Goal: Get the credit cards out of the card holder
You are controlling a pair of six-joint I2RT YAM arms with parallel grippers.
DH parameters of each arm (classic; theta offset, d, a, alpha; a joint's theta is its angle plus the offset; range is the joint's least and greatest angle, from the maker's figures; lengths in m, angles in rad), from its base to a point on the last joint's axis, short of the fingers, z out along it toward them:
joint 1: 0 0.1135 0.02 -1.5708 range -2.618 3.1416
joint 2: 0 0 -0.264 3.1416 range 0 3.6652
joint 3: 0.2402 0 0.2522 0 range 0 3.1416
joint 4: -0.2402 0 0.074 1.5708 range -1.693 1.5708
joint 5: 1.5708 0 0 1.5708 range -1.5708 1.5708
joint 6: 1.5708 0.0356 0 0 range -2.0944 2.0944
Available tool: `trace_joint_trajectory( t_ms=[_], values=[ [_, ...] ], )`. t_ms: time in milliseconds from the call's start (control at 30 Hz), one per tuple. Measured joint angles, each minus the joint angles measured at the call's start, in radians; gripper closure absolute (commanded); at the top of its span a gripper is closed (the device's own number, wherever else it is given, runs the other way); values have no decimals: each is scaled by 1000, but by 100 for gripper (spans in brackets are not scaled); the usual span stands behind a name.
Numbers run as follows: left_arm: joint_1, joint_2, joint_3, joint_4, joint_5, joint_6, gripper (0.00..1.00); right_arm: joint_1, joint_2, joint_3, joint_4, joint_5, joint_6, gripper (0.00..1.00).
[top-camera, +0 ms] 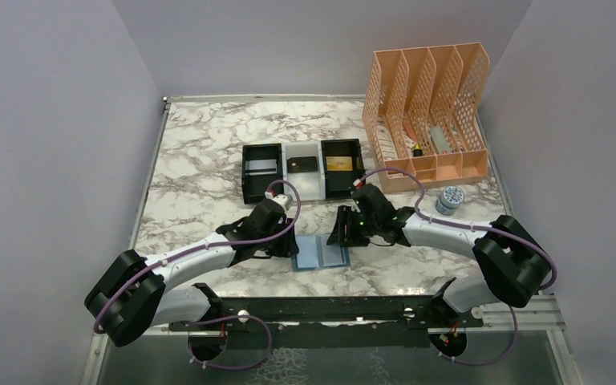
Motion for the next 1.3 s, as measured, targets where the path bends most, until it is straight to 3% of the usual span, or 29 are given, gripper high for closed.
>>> trace_joint_trajectory(
  t_ms=[467,1300],
  values=[
    [0,35,6,0,6,16,69,0,24,0,24,-44,-3,52],
    [-1,43,14,0,9,18,70,0,4,1,-29,-41,-10,53]
  ],
)
